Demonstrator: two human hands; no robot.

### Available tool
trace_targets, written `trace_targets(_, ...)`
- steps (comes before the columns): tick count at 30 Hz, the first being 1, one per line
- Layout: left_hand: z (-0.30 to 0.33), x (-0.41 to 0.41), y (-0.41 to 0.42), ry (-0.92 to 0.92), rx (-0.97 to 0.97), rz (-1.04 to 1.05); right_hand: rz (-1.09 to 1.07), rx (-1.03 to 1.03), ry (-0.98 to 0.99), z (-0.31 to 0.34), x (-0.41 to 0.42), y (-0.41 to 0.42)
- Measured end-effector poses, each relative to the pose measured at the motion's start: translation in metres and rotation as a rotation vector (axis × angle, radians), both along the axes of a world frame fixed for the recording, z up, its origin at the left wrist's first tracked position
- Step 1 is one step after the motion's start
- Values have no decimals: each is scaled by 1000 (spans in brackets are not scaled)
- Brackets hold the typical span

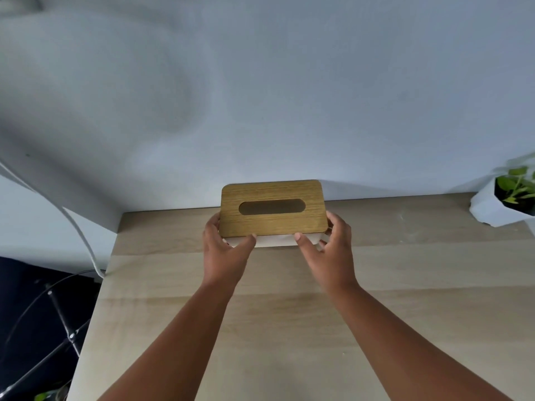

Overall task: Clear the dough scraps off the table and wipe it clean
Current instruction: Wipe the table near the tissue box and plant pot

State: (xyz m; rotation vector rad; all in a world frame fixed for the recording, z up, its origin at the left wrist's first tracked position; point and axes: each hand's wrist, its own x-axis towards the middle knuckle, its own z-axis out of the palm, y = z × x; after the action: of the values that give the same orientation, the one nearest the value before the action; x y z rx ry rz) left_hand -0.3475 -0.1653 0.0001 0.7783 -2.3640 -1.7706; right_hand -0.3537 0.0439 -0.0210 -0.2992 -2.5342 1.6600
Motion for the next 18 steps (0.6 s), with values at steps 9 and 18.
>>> trace_targets(9, -3, 0, -4, -22, -38, -29, 8, 32, -21, 3, 1, -1)
trace_targets(18, 10, 7, -6, -40, -207, -76, 15, 139, -55, 15, 11, 14)
